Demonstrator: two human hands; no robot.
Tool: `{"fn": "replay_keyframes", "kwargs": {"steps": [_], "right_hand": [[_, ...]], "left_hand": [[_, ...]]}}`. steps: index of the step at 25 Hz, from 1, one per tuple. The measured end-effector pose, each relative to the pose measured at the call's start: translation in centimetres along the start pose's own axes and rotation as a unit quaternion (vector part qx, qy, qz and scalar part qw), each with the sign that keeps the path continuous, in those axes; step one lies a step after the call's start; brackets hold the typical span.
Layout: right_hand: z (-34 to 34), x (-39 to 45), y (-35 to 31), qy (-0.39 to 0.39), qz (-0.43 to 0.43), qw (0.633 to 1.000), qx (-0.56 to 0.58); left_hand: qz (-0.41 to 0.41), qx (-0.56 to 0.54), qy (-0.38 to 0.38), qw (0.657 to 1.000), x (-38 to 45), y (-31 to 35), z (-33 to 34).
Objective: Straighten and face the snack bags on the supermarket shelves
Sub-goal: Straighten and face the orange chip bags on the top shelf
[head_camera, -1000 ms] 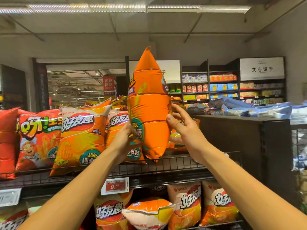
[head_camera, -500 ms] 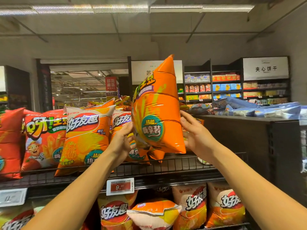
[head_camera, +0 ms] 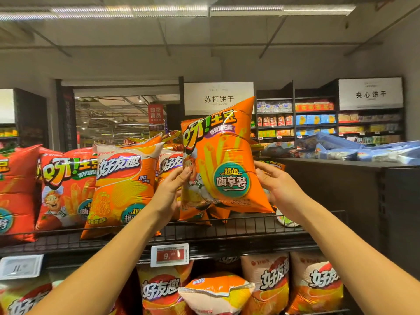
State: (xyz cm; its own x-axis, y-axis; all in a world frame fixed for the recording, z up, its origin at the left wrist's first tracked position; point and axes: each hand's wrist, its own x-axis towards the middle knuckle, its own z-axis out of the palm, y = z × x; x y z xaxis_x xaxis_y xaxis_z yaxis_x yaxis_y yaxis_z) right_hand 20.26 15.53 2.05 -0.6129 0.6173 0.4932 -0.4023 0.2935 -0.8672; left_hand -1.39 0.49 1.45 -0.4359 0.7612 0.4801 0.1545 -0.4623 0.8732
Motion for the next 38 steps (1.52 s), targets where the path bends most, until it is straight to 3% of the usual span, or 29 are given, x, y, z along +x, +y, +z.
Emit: {"fn": "replay_keyframes", "kwargs": {"steps": [4,8,16,21,30,38], "right_hand": [[0.1,0.2,-0.4,-0.029,0.01,0.997,-0.076],[0.0,0.5,-0.1,-0.06,-0.033,0.988,-0.141],[-2.1,0.6,0.2,-0.113,-0.089,0.967,-0.21],[-2.1,0.3,0.9,-0.095,-0.133,0.948,-0.273],[-2.3,0.0,1.2,-0.095,-0.124,0.948,-0.278],[-2.4,-0.5,0.7,-0.101,-0.116,0.947,-0.281]], "left_hand": [[0.046,0.05,0.008,0.998,0.2,0.3,0.1],[0.098,0.093,-0.014,0.991,0.4,0.6,0.3],[0.108,0.179,-0.064,0.976,0.3,0.1,-0.8],[0.152,0.273,-0.063,0.948,0.4,-0.3,-0.6],[0.191,0.295,-0.029,0.936,0.6,-1.0,-0.4],[0.159,0.308,-0.047,0.937,0.2,-0.5,-0.3]]}}
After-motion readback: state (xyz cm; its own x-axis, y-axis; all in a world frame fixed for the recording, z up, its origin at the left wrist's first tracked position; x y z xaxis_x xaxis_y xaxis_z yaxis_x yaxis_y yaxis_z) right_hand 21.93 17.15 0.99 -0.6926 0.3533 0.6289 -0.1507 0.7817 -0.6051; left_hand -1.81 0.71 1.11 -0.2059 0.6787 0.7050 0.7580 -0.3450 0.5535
